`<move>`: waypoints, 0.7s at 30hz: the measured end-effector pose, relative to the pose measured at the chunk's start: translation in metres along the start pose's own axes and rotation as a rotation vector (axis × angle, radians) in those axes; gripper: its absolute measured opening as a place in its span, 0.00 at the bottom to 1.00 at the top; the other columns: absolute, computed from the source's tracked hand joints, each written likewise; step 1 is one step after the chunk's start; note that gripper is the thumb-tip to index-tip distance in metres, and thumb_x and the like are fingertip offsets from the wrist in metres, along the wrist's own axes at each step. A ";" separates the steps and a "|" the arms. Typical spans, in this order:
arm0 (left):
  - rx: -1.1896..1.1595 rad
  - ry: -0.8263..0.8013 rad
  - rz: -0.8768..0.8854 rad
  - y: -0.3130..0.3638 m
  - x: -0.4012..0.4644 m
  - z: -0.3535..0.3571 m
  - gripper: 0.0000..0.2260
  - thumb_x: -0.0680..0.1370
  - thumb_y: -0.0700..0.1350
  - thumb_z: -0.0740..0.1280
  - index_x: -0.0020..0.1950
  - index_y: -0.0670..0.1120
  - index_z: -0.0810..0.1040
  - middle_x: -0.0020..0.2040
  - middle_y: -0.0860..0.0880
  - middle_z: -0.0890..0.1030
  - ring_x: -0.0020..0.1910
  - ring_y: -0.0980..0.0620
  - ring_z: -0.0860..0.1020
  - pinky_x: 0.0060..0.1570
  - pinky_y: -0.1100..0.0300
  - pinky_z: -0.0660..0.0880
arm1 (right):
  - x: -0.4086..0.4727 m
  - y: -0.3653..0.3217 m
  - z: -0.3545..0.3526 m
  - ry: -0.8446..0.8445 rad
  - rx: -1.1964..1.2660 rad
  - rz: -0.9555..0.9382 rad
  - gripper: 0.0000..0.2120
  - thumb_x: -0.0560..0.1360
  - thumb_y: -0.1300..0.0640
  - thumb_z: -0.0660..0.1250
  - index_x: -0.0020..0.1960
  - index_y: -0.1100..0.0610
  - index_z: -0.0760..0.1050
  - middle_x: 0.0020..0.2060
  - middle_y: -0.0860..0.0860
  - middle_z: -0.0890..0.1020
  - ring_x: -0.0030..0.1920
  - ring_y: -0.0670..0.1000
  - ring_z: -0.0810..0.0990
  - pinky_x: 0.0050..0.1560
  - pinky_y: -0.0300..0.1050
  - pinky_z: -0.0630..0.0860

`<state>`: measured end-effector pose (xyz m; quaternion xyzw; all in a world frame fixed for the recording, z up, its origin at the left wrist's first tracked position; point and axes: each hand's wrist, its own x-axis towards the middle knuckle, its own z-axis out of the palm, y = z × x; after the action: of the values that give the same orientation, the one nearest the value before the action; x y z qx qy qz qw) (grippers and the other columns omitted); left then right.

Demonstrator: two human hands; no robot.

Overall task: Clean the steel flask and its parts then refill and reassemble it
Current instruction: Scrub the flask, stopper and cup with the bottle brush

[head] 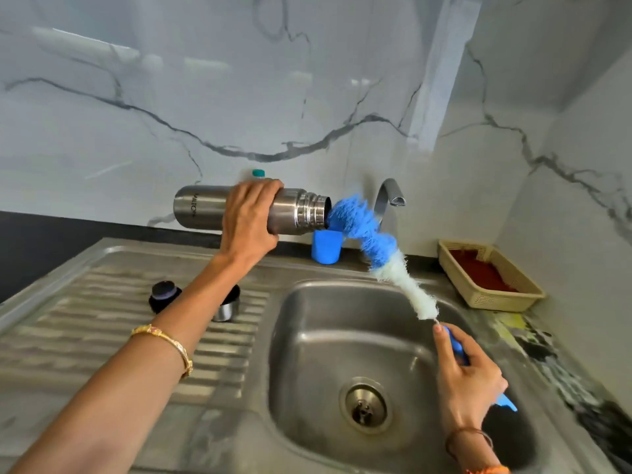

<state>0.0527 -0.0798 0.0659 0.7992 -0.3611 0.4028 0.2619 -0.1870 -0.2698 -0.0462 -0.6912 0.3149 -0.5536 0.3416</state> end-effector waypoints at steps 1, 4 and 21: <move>0.034 0.000 0.005 0.003 0.000 0.005 0.35 0.53 0.32 0.79 0.60 0.38 0.74 0.55 0.40 0.79 0.52 0.39 0.75 0.57 0.50 0.68 | 0.002 0.007 -0.003 0.004 -0.008 -0.025 0.13 0.70 0.48 0.71 0.45 0.58 0.83 0.29 0.53 0.80 0.37 0.47 0.74 0.43 0.18 0.61; 0.120 -0.005 0.032 0.010 0.003 0.018 0.35 0.53 0.30 0.78 0.59 0.37 0.75 0.53 0.38 0.79 0.52 0.38 0.76 0.60 0.46 0.67 | 0.013 0.024 -0.003 0.010 -0.015 -0.121 0.19 0.68 0.42 0.65 0.44 0.57 0.83 0.31 0.47 0.80 0.33 0.50 0.75 0.40 0.22 0.65; 0.147 -0.138 0.142 0.013 0.003 0.054 0.33 0.53 0.32 0.77 0.57 0.40 0.76 0.53 0.41 0.80 0.53 0.41 0.72 0.56 0.51 0.64 | 0.062 0.086 0.005 -0.102 -0.309 -0.719 0.14 0.74 0.52 0.64 0.37 0.58 0.83 0.22 0.51 0.76 0.21 0.53 0.73 0.24 0.37 0.64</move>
<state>0.0685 -0.1266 0.0411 0.8145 -0.4033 0.3899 0.1480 -0.1758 -0.3688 -0.0837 -0.8273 0.1147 -0.5489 0.0330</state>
